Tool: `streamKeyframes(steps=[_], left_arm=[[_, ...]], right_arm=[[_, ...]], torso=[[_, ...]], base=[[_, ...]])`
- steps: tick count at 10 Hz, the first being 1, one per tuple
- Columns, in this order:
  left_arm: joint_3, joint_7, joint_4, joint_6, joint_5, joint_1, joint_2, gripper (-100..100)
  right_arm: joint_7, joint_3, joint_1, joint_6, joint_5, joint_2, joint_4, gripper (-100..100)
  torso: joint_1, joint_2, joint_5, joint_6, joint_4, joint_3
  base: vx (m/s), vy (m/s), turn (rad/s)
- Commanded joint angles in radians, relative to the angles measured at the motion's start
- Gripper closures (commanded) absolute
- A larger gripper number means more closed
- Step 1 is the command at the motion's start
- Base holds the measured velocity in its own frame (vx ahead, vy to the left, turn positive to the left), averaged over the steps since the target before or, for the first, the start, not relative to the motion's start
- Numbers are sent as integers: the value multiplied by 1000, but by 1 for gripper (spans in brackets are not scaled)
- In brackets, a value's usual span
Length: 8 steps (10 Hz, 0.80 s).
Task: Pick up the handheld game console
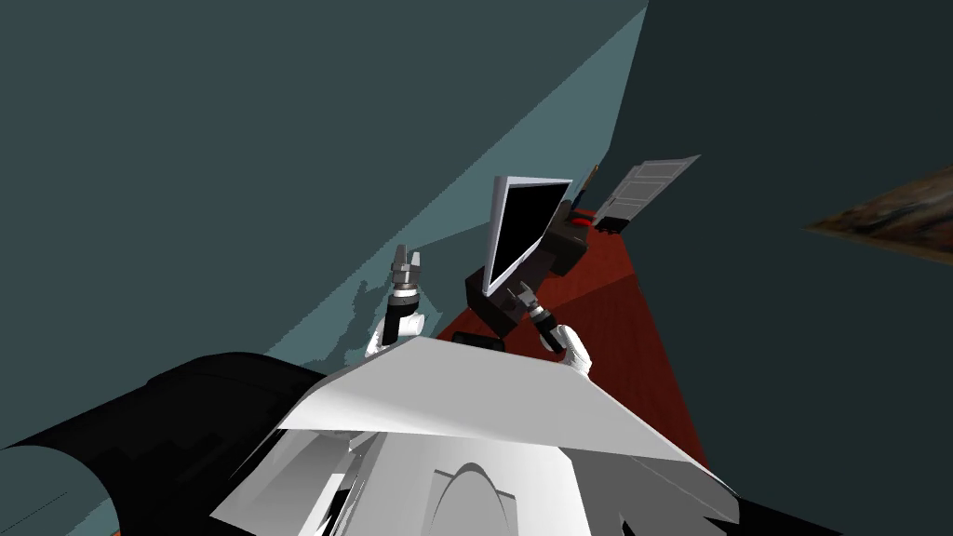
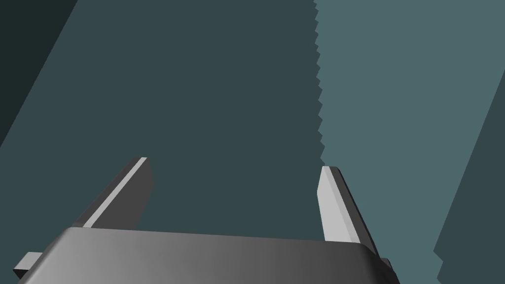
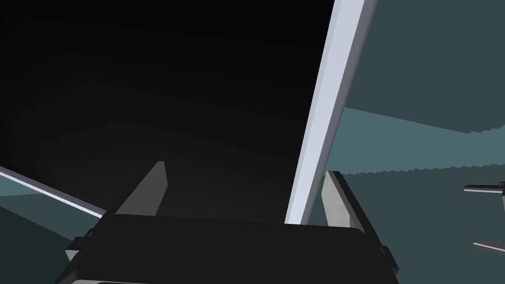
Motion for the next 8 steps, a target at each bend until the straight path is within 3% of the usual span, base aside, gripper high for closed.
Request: streamKeyframes(steps=[1,3,4,6,7,8], left_arm=[[0,0,0,0,0,0,0,0],[0,0,0,0,0,0,0,0],[0,0,0,0,0,0,0,0],[0,0,0,0,0,0,0,0],[0,0,0,0,0,0,0,0],[0,0,0,0,0,0,0,0]], right_arm=[[26,-4,-34,-30,50,-13,50,-100],[26,-4,-34,-30,95,-13,69,-100],[50,-9,-65,-58,134,-25,112,-100],[50,-9,-65,-58,180,-25,133,-100],[75,-14,-98,-85,217,-37,180,-100],[75,-14,-98,-85,245,-37,196,-100]], torso=[[0,0,0,0,0,0],[0,0,0,0,0,0],[0,0,0,0,0,0],[0,0,0,0,0,0],[0,0,0,0,0,0],[0,0,0,-1,0,0]], base=[[-8,-5,178],[-4,-10,48],[-16,-8,178],[-4,-7,55],[-9,-9,191],[-14,-18,96]])
